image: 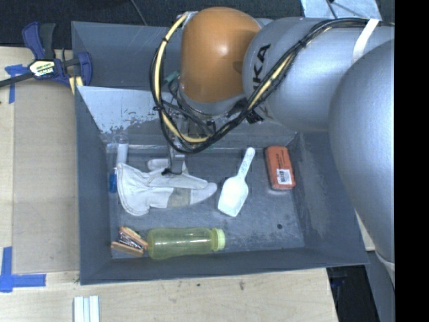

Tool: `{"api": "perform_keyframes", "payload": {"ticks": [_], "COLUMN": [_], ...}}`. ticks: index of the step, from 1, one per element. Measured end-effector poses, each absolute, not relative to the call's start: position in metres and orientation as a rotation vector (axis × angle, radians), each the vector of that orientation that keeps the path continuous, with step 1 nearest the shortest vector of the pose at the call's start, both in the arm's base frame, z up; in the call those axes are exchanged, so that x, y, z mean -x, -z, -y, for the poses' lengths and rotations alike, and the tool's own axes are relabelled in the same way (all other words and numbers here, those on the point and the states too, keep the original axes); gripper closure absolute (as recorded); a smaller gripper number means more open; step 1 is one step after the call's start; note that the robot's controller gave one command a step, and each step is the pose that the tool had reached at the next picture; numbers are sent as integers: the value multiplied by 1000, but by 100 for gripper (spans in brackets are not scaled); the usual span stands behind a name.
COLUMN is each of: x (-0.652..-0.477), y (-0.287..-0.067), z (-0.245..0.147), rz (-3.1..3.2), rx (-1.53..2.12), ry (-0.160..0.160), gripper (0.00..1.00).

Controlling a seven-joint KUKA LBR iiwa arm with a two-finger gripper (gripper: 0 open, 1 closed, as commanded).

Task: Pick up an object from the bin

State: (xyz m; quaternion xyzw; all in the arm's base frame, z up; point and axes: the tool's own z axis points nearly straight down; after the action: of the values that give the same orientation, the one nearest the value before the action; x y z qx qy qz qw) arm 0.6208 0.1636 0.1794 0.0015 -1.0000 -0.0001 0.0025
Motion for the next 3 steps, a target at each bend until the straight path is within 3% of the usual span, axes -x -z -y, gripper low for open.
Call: {"api": "perform_keyframes", "payload": {"ticks": [1, 2, 3], "x": [-622, -615, -607], "y": [-185, -109, -102], "z": [-163, -133, -124], "rz": [3145, 3147, 3141], "rx": [-1, 37, 1], "ry": [2, 3, 0], "gripper": [0, 0, 0]}}
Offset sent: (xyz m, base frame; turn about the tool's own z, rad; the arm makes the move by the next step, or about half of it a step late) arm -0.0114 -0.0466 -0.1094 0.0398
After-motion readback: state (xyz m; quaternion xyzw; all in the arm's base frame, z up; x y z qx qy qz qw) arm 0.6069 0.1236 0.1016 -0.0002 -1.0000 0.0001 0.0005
